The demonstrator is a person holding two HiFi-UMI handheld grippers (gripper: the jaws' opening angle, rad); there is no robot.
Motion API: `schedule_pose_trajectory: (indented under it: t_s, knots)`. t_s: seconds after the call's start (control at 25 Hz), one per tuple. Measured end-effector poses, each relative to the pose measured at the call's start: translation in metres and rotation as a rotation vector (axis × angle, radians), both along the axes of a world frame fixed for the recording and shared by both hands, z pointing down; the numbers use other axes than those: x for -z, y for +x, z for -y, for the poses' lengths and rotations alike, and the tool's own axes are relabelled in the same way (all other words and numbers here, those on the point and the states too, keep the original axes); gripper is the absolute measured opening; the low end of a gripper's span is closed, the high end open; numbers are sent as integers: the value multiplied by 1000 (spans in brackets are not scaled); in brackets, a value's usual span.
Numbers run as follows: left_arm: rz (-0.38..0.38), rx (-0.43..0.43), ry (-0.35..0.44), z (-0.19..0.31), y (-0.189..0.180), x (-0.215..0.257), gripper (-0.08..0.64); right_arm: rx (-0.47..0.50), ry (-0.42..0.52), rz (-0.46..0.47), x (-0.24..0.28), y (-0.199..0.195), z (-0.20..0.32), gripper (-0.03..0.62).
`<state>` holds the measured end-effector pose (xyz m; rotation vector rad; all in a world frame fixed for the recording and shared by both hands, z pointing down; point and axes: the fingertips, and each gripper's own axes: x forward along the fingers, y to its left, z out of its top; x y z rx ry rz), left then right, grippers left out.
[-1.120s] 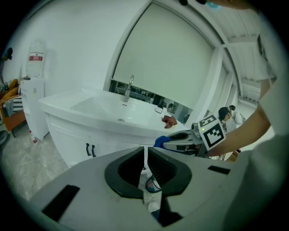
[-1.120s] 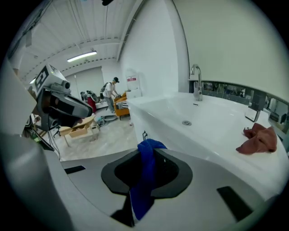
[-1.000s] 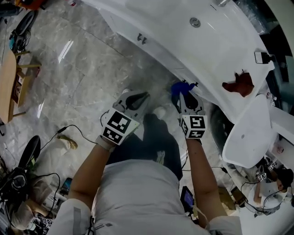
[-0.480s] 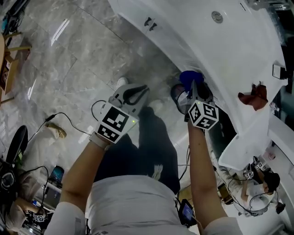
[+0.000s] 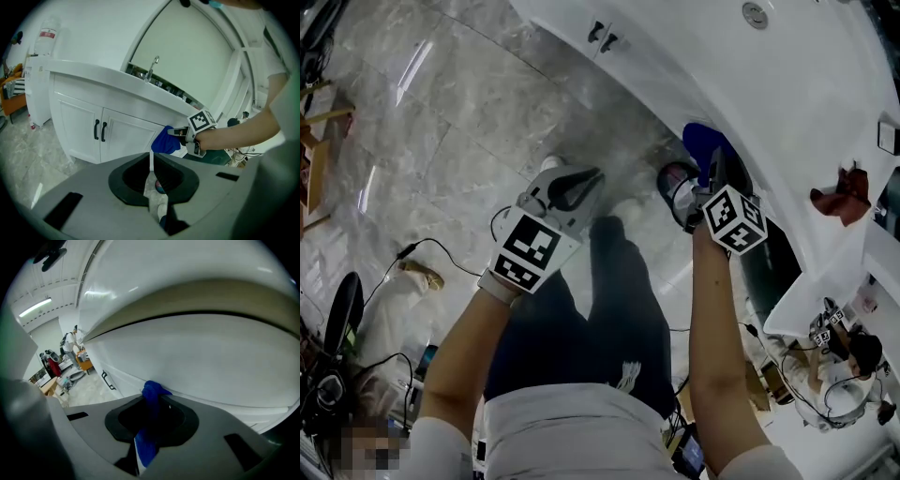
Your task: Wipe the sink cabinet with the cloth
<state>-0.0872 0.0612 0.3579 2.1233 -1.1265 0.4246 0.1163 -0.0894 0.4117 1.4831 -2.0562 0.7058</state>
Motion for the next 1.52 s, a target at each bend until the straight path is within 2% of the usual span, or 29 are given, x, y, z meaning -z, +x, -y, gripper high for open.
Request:
schedule_pose_trajectory:
  t_s: [0.2,0.48,0.88,1.28,1.52]
  knots:
    - [-8,-18,-1,9,0,-10,11,-47,-36,23,-14,6,-2,57]
    - [-26,-59,-7,9,4,-26,11,-59,-58,-1,-44,13,-1,57]
    - [-26,-49,-42,3,-2,-60,11,-91,-81,-17,-93,21,1,57]
    - [-26,-47,-61,-4,-11,-63,11,-140,-126,-39,-146,21,2,57]
    - [-13,-41,-83,-7,-17,-71,11,-191,-168,-12,-173,19,6,57]
